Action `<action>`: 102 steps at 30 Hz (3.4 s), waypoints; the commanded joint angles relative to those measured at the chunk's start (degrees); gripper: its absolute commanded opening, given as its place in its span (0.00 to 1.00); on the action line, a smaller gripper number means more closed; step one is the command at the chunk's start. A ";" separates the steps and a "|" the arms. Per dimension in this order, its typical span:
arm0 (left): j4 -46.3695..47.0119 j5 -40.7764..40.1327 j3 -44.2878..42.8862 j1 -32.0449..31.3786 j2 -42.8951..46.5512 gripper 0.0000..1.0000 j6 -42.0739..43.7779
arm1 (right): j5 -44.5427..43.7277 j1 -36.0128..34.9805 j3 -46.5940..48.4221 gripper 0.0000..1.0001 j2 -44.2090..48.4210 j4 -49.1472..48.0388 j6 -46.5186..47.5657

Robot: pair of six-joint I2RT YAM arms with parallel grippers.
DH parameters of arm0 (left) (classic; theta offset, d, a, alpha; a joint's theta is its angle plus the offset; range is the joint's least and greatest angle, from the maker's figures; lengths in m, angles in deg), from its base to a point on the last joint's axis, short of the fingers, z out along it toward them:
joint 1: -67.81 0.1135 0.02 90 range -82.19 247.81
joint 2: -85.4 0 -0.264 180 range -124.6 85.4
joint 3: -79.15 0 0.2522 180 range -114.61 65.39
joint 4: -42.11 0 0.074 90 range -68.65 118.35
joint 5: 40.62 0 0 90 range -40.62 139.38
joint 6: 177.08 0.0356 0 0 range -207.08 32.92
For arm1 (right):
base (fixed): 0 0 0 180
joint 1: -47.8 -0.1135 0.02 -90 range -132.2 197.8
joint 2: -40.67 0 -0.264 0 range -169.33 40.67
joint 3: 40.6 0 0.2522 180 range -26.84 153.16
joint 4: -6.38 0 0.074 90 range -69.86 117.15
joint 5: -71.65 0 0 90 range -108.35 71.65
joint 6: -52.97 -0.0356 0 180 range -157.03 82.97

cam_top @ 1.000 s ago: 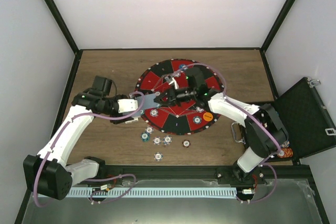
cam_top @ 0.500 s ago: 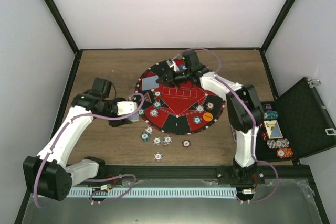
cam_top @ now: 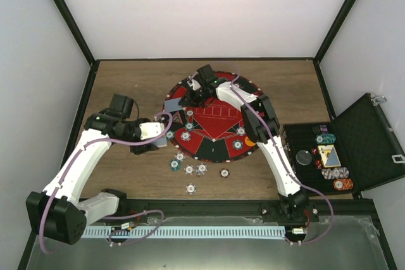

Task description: Distribute texas hold em gaming equipment

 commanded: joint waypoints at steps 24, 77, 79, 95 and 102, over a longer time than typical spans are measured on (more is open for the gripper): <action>1.63 4.22 -3.51 0.26 -0.51 0.04 -1.34 | 0.95 -4.27 -37.03 0.86 41.59 -11.64 -1.68; -0.19 6.70 -6.54 0.26 1.07 0.04 -0.98 | 9.59 -14.12 -51.97 0.52 39.90 -39.79 -19.14; -0.22 6.65 -6.63 0.26 1.11 0.04 -0.98 | 9.61 -13.85 -52.04 0.51 40.28 -39.04 -18.63; 0.15 5.51 -6.05 0.26 0.91 0.04 -0.63 | 7.59 -12.76 -51.74 0.33 45.75 -31.70 -14.91; 0.34 4.98 -5.73 0.26 0.82 0.04 -0.46 | 6.26 -12.51 -50.39 0.18 47.52 -26.72 -12.68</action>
